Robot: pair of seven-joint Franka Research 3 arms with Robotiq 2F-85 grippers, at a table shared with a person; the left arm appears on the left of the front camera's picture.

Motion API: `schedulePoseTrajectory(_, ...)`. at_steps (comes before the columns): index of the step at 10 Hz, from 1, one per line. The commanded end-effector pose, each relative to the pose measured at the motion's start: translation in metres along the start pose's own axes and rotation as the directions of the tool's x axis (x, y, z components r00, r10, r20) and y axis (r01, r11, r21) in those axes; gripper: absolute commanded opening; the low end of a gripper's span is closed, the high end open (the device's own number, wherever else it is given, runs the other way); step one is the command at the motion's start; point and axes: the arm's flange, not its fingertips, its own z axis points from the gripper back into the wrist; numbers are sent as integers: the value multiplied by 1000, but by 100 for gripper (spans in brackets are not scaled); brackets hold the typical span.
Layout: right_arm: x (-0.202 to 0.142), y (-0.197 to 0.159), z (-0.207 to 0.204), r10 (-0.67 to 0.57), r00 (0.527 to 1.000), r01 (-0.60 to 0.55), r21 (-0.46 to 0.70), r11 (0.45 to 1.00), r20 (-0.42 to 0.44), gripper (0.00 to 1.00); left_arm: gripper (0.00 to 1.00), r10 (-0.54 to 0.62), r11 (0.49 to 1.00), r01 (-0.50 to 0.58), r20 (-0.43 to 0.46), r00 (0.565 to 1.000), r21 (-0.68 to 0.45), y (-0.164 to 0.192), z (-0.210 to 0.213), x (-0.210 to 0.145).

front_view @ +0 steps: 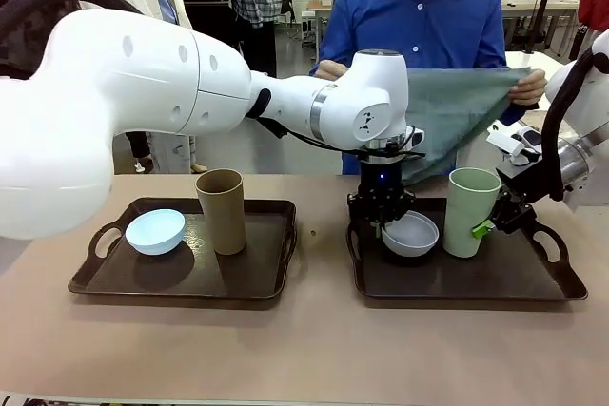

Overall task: Set up a tray with a mat and arrange the tableware.
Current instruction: Pick up the Picnic Bowl and Reusable plastic cup from the Handle tray in front of the human's position and hold them in the air.

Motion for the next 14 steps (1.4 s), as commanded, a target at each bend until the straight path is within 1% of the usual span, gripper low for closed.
schedulePoseTrajectory(1,3,4,8,12,999,-11,-18,1000,31,26,0,8,1000,-8,-30,1000,22,1,11,0)
schedulePoseTrajectory(2,10,13,17,7,999,-6,-33,999,35,26,0,2,1000,-1,-52,999,20,3,21,-3)
schedulePoseTrajectory(3,29,35,40,21,999,-17,-94,995,42,26,0,-9,1000,8,-30,999,-24,5,53,-12)
schedulePoseTrajectory(4,45,52,60,33,998,-26,-137,990,48,26,0,-21,998,21,2,1000,-56,3,83,-19)
schedulePoseTrajectory(5,63,70,78,44,998,-37,-184,982,36,26,0,-34,996,38,49,998,-80,0,114,-28)
schedulePoseTrajectory(7,106,108,113,34,999,-28,-259,965,20,26,0,-53,995,65,154,987,-76,-11,176,-49)
schedulePoseTrajectory(8,124,124,121,29,999,-23,-262,965,18,26,0,-60,995,74,181,982,-73,-16,194,-54)
schedulePoseTrajectory(9,140,139,124,29,1000,-29,-275,961,-2,26,0,-65,994,84,218,974,-75,-20,213,-60)
schedulePoseTrajectory(10,154,151,124,21,1000,-23,-285,958,-9,26,0,-61,993,82,239,969,-79,-21,225,-66)
schedulePoseTrajectory(11,164,162,124,28,999,-32,-292,956,-18,26,0,-57,994,79,244,968,-79,-19,229,-67)
schedulePoseTrajectory(12,169,166,124,24,1000,-29,-306,952,-19,26,0,-44,994,66,240,970,-86,-16,231,-67)
schedulePoseTrajectory(13,156,149,124,4,999,-17,-313,950,-43,26,0,-27,992,55,240,970,-110,-4,226,-68)
schedulePoseTrajectory(14,170,162,134,52,999,-51,-296,954,-3,26,0,-71,990,97,229,971,-104,-17,230,-69)
